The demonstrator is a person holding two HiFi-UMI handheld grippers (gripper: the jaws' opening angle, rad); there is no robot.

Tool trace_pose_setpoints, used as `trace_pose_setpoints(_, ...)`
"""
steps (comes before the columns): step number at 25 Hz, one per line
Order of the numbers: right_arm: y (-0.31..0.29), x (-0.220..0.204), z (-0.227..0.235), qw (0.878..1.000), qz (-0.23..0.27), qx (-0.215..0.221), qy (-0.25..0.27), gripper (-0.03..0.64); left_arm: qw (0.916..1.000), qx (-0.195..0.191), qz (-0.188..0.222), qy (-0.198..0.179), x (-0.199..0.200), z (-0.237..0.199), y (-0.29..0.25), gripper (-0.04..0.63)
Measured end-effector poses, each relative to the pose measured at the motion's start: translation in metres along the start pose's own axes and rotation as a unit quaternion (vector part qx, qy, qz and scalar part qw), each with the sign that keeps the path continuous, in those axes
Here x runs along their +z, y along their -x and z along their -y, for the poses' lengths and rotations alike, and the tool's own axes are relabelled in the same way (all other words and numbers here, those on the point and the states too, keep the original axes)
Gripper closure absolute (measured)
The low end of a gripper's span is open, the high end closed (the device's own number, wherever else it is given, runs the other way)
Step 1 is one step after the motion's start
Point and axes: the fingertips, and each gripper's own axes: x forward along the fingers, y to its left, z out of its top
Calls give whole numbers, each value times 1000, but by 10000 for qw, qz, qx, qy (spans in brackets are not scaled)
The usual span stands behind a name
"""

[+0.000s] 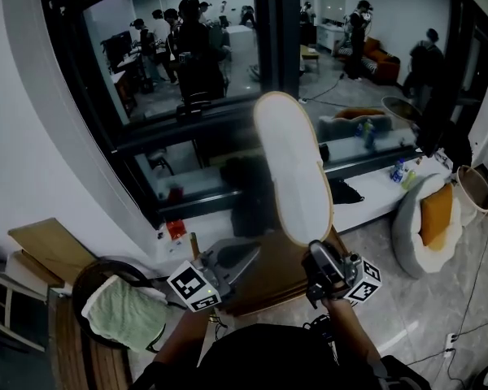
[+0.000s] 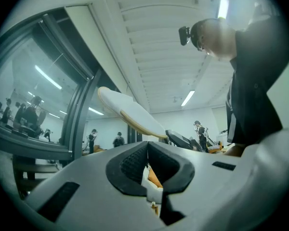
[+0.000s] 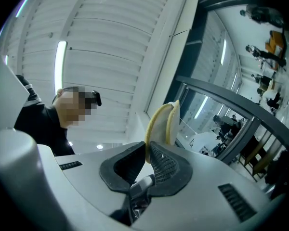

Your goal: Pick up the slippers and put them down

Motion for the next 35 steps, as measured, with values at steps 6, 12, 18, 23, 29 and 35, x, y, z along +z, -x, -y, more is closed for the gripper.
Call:
trace_pose_setpoints(6,-4,2,-6,9999,26,56,80,572,10000,-38,43,-45,4,1,4,583)
trace_pose_setpoints(12,-2,0,-5,10000,0,42,65,572,9999,-128,29,-20,3,3,-1,583)
trace_pose_setpoints(18,7,-1,2,10000,5,-96,25,572,9997,-214,-16,87,-5,5,-8,583)
trace_pose_setpoints(23,17,-2,12,9996,39,-269,-77,571,9994,-220,-130,228,-18,4,-12,583)
trace_pose_setpoints(29,31,-15,32,9977,51,-535,-415,571,9982,-154,-266,508,-38,0,-12,583)
trace_pose_setpoints(35,50,-46,62,9916,-91,-896,-929,571,9920,-105,-553,1130,-83,0,-11,583)
